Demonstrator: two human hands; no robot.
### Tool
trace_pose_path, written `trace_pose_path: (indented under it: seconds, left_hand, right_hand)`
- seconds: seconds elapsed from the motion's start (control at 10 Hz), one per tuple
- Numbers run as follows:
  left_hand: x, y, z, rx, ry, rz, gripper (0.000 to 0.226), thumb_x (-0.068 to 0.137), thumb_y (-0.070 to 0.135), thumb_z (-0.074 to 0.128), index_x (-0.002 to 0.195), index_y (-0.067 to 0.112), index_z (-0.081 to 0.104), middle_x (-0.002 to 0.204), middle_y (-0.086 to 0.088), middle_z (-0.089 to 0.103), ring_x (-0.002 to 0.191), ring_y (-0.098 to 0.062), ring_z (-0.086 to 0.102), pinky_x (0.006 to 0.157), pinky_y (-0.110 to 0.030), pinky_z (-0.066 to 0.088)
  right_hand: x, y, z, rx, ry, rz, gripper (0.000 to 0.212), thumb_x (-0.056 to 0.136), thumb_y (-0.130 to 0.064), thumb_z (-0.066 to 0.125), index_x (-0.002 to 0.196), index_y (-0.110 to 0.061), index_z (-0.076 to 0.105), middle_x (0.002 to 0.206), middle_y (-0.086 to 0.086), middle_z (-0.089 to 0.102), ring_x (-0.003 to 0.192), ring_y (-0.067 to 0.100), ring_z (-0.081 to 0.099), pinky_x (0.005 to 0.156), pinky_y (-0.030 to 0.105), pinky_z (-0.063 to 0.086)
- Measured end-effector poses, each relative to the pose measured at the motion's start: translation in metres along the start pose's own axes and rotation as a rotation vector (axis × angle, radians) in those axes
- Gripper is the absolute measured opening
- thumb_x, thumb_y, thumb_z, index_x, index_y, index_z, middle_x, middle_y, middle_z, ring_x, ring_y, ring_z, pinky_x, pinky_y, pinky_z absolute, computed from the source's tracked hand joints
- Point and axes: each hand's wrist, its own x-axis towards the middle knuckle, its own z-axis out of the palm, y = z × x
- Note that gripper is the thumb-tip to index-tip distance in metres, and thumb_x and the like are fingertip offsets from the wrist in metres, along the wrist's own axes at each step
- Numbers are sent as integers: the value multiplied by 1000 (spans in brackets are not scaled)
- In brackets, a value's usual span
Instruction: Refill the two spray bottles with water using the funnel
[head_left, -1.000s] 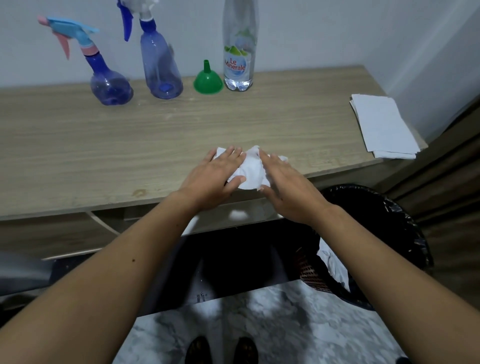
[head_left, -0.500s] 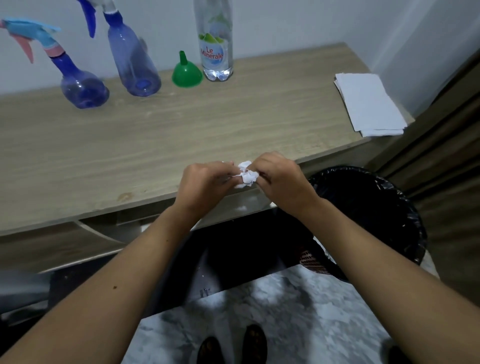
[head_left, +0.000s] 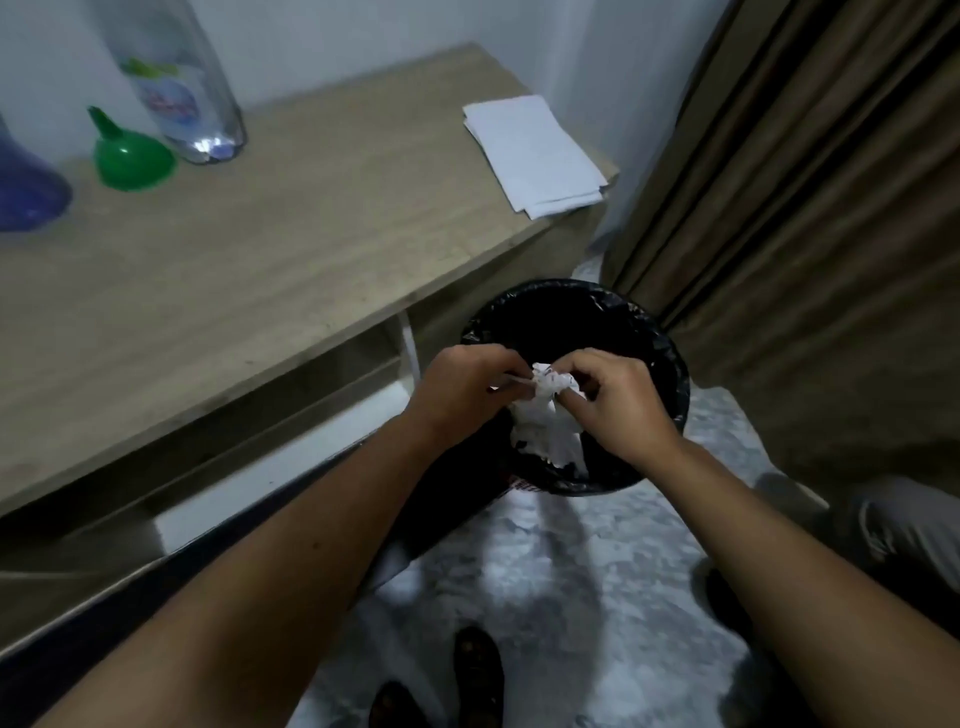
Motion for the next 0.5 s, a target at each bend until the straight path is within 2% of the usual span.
trace_pose_path:
  seconds: [0.1, 0.2, 0.3, 0.4, 0.5]
  left_hand:
    - [19, 9, 36, -33, -50, 26, 21, 83, 29, 87, 99, 14, 82, 95, -1, 80, 87, -21, 75, 77, -32, 56]
    - [32, 12, 61, -14, -98, 34, 23, 87, 28, 87, 104, 15, 82, 99, -2, 79, 93, -26, 74, 82, -40, 57]
    - [39, 14, 72, 28, -116, 38, 28, 91, 26, 85, 115, 12, 80, 108, -7, 79, 103, -31, 72, 88, -45, 57]
    - [38, 6, 76, 24, -127, 29, 33, 95, 25, 80, 126, 14, 76, 120, -6, 76, 112, -28, 69, 93, -42, 55]
    - [28, -6, 77, 29, -130, 48, 34, 97, 26, 78, 129, 14, 74, 126, -3, 74, 116, -26, 68, 96, -38, 53]
  right_hand:
    - [-17, 33, -8, -36, 28, 66, 12, 89, -8, 80, 98, -15, 76, 96, -4, 66, 75, -8, 55, 70, 7, 39]
    - [-26, 57, -7, -25, 66, 110, 9, 91, -11, 79, 99, -13, 77, 98, 1, 68, 77, 3, 58, 71, 20, 45]
    - [-29, 70, -1, -92, 65, 149, 15, 90, -12, 78, 105, -13, 76, 99, 2, 68, 93, 23, 61, 77, 34, 50]
    - [-29, 77, 6, -108, 32, 187, 28, 90, -13, 78, 117, -15, 74, 110, 1, 70, 110, 27, 59, 89, 30, 47]
    - [-33, 77, 12, -88, 36, 183, 35, 88, -11, 78, 123, -17, 71, 122, -1, 68, 121, 24, 55, 94, 26, 43]
